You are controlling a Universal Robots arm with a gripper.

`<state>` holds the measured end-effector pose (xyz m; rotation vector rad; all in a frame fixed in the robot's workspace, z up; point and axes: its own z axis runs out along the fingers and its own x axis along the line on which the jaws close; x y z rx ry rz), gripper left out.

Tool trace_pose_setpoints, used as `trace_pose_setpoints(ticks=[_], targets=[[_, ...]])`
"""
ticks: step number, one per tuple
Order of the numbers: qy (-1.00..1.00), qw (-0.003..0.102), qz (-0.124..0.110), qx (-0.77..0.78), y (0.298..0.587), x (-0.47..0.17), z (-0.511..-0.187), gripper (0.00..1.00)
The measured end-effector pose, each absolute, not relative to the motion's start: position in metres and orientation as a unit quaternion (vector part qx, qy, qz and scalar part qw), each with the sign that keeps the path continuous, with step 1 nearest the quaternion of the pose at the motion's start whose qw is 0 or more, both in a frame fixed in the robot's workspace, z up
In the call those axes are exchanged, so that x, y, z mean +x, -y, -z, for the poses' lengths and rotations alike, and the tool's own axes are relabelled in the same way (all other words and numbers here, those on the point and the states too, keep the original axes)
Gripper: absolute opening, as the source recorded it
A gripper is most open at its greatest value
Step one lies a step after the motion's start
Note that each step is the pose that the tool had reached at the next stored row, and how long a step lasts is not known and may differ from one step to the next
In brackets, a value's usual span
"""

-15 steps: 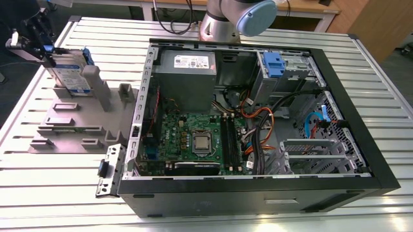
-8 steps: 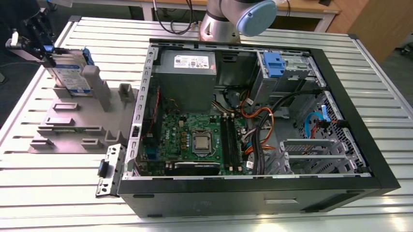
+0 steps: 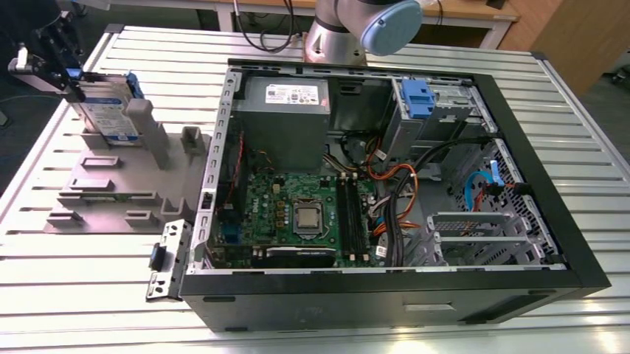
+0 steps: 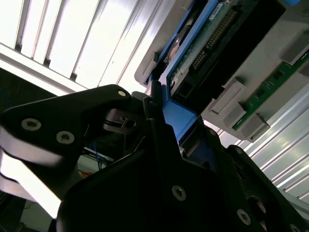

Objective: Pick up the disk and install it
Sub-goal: 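Pick up the disk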

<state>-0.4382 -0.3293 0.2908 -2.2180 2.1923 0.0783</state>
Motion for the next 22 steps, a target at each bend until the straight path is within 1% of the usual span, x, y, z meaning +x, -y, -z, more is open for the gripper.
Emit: trace_pose_setpoints(ticks=[10, 12, 13, 21, 22], targets=[[-0.703, 0.011, -0.025, -0.711, 0.3294, -0.4382, -0.2912, 0.37], [-0.703, 0.011, -0.025, -0.711, 0.3294, -0.4382, -0.2912, 0.38], [-0.703, 0.011, -0.025, -0.711, 0.3294, -0.4382, -0.2912, 0.45], [-0.703, 0.011, -0.025, -0.711, 0.3294, -0.4382, -0.2912, 0.45], [-0.703, 0.011, -0.025, -0.711, 0.3294, -0.4382, -0.2912, 0.43]])
